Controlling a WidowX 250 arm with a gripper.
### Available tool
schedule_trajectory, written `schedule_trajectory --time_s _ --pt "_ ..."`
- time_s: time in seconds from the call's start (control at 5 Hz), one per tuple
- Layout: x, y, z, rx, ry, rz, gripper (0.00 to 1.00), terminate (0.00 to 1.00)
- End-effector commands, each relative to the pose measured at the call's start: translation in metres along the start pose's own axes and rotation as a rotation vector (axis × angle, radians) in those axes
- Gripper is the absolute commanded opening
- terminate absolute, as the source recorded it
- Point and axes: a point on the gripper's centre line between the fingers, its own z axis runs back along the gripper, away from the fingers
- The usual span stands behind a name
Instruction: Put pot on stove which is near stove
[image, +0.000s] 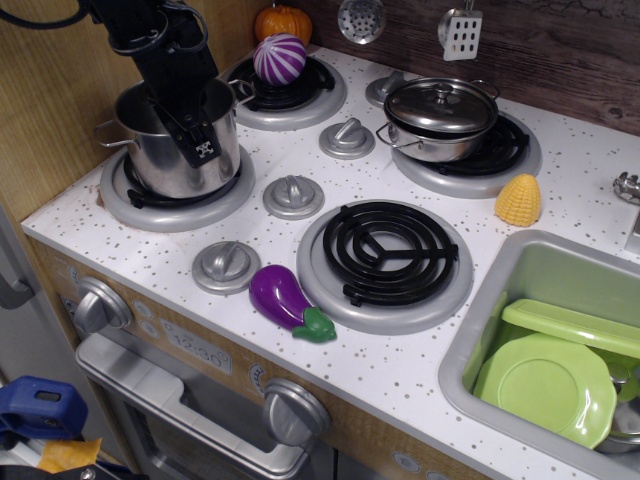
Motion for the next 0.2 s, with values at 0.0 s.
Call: schedule_trajectory --time_s 0.0 --pt "0.0104 0.0065 0.0192 0.056 -0.034 -0.023 1.0 1.0"
